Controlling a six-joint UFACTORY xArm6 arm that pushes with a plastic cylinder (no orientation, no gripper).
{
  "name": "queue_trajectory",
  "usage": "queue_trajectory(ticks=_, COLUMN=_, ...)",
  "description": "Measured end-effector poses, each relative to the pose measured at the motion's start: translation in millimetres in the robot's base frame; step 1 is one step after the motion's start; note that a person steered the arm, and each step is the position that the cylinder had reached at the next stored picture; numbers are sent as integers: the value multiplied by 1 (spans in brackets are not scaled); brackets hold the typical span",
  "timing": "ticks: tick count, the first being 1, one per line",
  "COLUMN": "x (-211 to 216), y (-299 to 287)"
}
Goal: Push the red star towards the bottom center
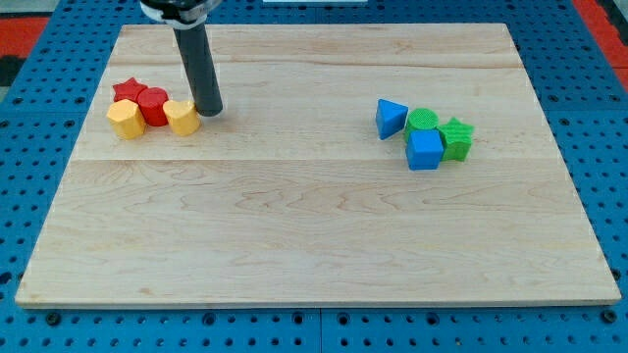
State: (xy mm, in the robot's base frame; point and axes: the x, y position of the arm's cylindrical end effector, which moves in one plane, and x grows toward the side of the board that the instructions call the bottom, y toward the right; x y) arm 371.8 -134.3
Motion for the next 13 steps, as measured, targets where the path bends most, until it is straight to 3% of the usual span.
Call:
queue_trajectory(ticks=1, x=22, y=-3)
queue_trajectory(ticks=3, x=24, y=-42)
queue_trajectory(ticks=5, x=40, y=77)
queue_trajectory(ticks=6, x=43, y=103)
queue_trajectory(ticks=13, x=58, y=113)
